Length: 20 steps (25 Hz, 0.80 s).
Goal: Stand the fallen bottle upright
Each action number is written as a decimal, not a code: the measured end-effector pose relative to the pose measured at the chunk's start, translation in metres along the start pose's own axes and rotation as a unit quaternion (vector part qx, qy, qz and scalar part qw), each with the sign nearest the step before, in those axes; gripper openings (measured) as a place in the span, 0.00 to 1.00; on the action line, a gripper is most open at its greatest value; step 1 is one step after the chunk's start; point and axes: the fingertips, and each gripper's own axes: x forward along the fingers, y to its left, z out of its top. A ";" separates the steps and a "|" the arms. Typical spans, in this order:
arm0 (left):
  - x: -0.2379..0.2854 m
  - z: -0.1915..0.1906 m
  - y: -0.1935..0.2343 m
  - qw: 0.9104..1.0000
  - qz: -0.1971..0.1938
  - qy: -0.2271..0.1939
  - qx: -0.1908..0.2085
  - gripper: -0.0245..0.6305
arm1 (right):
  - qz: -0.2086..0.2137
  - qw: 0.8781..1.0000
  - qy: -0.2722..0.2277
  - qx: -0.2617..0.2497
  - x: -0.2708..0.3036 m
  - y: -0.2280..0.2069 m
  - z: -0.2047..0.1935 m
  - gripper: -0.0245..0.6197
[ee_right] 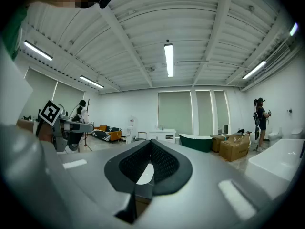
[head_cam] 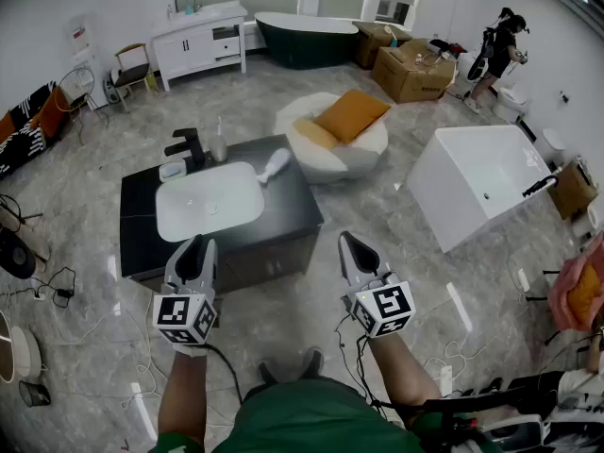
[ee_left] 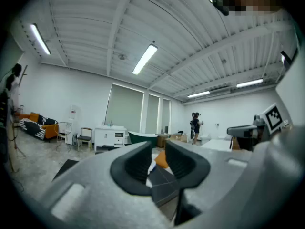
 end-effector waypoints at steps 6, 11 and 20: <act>-0.014 0.005 0.024 1.000 0.000 0.000 -0.007 0.17 | -0.001 1.000 0.000 -0.002 0.013 0.026 0.007 0.04; -0.022 0.009 0.044 1.000 -0.003 -0.007 -0.006 0.17 | -0.003 1.000 -0.007 0.003 0.024 0.044 0.011 0.04; -0.029 0.008 0.076 0.999 -0.029 -0.014 -0.011 0.18 | -0.032 0.999 -0.017 0.020 0.041 0.066 0.016 0.05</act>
